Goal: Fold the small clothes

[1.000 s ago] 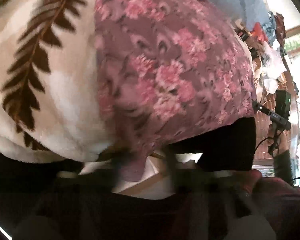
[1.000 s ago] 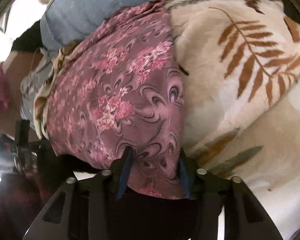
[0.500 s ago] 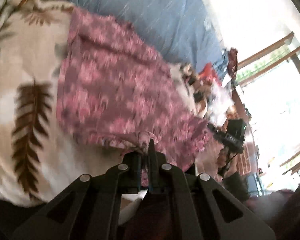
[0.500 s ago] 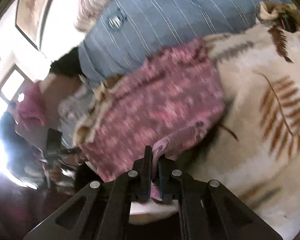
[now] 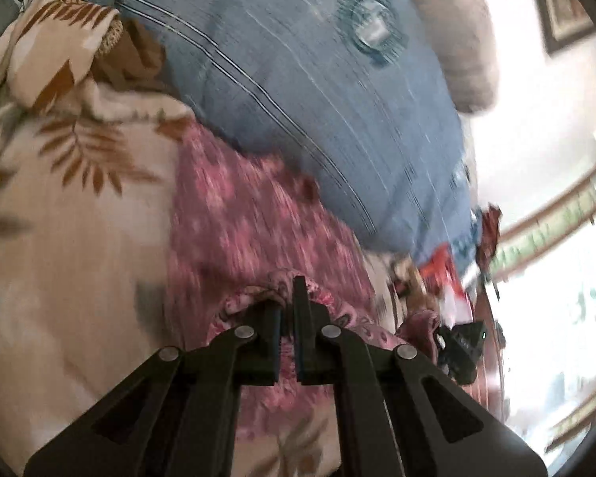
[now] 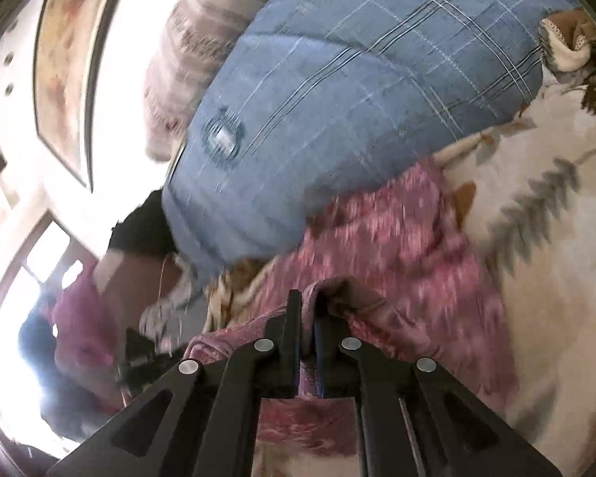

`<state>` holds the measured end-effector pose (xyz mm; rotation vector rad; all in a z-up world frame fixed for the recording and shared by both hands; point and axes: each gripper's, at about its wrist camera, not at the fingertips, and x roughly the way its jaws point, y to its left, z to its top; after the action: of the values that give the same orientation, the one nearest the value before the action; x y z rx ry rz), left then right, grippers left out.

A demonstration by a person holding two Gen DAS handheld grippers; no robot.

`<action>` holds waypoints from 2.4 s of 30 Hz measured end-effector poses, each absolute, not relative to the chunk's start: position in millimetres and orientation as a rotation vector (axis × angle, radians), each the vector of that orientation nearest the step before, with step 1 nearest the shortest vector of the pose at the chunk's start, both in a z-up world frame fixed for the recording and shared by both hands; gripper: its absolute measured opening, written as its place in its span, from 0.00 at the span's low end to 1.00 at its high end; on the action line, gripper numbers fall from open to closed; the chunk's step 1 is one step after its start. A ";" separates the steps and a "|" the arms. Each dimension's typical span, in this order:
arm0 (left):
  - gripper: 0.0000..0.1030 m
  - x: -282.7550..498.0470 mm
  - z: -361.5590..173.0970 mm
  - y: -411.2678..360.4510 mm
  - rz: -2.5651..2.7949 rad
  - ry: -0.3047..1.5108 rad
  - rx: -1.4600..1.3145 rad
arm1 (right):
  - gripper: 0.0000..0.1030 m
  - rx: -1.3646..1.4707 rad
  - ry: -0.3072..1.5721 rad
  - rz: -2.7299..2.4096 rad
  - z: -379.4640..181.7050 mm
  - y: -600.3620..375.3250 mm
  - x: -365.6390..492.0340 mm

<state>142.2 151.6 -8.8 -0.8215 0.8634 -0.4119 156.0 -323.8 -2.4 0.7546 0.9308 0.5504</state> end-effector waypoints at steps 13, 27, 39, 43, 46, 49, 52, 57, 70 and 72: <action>0.03 292.6 -65.7 173.4 -0.219 0.930 -0.972 | 0.04 0.983 1.017 0.282 -103.1 -323.1 286.6; 0.43 286.7 -52.0 209.5 -0.255 0.846 -1.040 | 0.46 1.022 0.926 0.224 -91.9 -371.4 287.7; 0.59 300.4 -75.5 166.0 -0.324 1.029 -0.840 | 0.46 0.520 1.173 0.168 -109.3 -304.4 319.8; 0.37 316.9 -77.8 146.0 -0.290 1.048 -0.728 | 0.26 0.422 1.186 0.142 -114.7 -290.4 327.1; 0.01 325.8 -71.4 139.5 -0.295 1.019 -0.668 | 0.05 0.403 1.160 0.164 -106.0 -286.5 329.8; 0.01 337.1 -66.8 145.9 -0.231 0.979 -0.663 | 0.05 0.556 0.986 0.219 -79.0 -308.2 323.9; 0.01 351.4 -76.4 156.6 -0.146 1.007 -0.711 | 0.05 0.649 0.962 0.155 -85.8 -328.5 328.5; 0.08 348.8 -82.8 179.5 -0.138 1.027 -0.857 | 0.11 0.612 1.186 0.042 -138.2 -329.9 330.2; 0.49 260.6 -63.9 154.7 -0.291 1.014 -0.642 | 0.31 0.658 1.013 0.137 -85.8 -371.2 245.0; 0.49 251.8 -71.3 138.3 -0.245 1.063 -0.525 | 0.37 0.612 1.050 0.137 -88.7 -379.7 224.2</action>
<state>251.8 138.3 -71.3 -0.5248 1.0634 -0.2450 224.2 -379.7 -88.7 0.6124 1.0500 0.1372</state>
